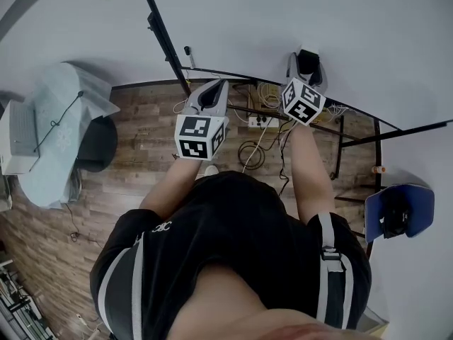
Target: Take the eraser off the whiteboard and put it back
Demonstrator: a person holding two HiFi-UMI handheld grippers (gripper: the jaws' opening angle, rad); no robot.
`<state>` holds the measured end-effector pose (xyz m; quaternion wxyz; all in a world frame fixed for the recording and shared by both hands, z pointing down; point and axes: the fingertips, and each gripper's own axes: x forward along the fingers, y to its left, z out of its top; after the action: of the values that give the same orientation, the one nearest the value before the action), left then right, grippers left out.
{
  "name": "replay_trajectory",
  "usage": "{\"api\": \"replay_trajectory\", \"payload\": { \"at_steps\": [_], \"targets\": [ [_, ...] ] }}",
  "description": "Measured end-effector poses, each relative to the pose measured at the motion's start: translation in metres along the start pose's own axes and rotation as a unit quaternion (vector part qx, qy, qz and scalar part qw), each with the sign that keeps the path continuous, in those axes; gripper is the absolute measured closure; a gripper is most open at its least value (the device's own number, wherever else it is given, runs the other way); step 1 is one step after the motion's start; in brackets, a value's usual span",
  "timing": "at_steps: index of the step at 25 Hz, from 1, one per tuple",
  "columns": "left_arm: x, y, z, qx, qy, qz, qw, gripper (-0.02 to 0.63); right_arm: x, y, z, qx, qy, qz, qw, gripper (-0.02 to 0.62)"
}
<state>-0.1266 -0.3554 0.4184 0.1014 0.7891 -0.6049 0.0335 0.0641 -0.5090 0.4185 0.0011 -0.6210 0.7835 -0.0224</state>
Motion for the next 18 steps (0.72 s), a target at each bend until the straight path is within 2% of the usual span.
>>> {"api": "replay_trajectory", "payload": {
  "at_steps": [5,8,11,14,18],
  "targets": [
    [0.007,-0.012,-0.002,0.000,0.004,-0.019,0.9998,0.597,-0.021,-0.002,0.023,-0.002,-0.031,0.005,0.999,0.313],
    [0.012,-0.022,-0.004,0.002,0.008,-0.033,0.9994,0.597,-0.046,0.003,0.047,-0.037,-0.080,0.018,0.996,0.318],
    [0.018,-0.033,-0.005,0.004,0.010,-0.048,0.9988,0.597,-0.075,0.002,0.072,-0.067,-0.126,0.012,0.990,0.454],
    [0.024,-0.045,-0.003,0.001,0.013,-0.065,0.9978,0.597,-0.099,-0.005,0.085,-0.060,-0.138,0.010,0.989,0.566],
    [0.029,-0.063,0.005,0.005,0.006,-0.089,0.9960,0.597,-0.130,-0.025,0.088,-0.026,-0.130,0.003,0.991,0.589]
  ]
}}
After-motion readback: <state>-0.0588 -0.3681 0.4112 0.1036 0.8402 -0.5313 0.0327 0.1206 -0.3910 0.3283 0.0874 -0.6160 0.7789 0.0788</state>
